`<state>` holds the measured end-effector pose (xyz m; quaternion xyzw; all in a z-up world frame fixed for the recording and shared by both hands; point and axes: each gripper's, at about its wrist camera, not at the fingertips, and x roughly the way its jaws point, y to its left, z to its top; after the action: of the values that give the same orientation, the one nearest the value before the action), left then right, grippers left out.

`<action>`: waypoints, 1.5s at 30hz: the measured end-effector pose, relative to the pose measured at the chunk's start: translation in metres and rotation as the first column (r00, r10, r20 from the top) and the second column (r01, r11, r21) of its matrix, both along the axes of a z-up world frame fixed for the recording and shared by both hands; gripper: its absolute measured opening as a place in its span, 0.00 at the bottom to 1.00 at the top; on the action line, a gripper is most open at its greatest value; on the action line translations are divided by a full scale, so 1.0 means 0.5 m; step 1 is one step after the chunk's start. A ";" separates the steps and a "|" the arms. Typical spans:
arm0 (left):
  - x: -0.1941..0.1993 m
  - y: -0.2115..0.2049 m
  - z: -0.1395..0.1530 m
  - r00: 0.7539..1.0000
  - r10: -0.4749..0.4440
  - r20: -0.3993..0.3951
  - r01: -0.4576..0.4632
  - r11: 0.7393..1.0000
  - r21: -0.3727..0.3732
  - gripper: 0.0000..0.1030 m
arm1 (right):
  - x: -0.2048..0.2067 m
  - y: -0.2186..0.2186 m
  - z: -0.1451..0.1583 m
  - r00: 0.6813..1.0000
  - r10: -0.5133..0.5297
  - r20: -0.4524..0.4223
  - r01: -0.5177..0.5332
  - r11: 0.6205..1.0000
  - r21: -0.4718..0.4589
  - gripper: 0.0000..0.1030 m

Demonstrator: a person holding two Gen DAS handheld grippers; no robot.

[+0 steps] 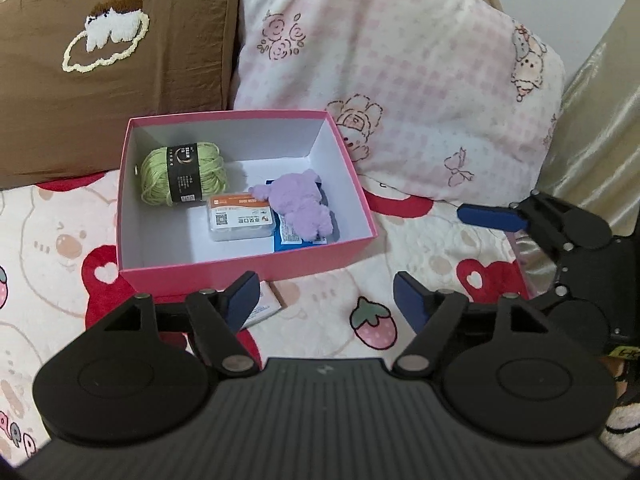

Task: Organize objects
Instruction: 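Withdraw the left tool from the box toward the orange sponge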

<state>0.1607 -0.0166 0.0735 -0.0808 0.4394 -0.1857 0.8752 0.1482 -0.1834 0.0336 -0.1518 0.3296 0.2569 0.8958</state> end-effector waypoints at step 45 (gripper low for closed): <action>-0.126 -0.020 -0.166 0.982 0.000 -0.190 0.017 0.996 0.092 0.95 | -0.164 0.040 -0.112 0.961 0.195 -0.196 -0.187 0.981 0.056 0.90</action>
<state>0.0980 -0.0268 -0.0097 -0.0551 0.5292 -0.1601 0.8314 0.0661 -0.1635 -0.0224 -0.1396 0.3973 0.3622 0.8315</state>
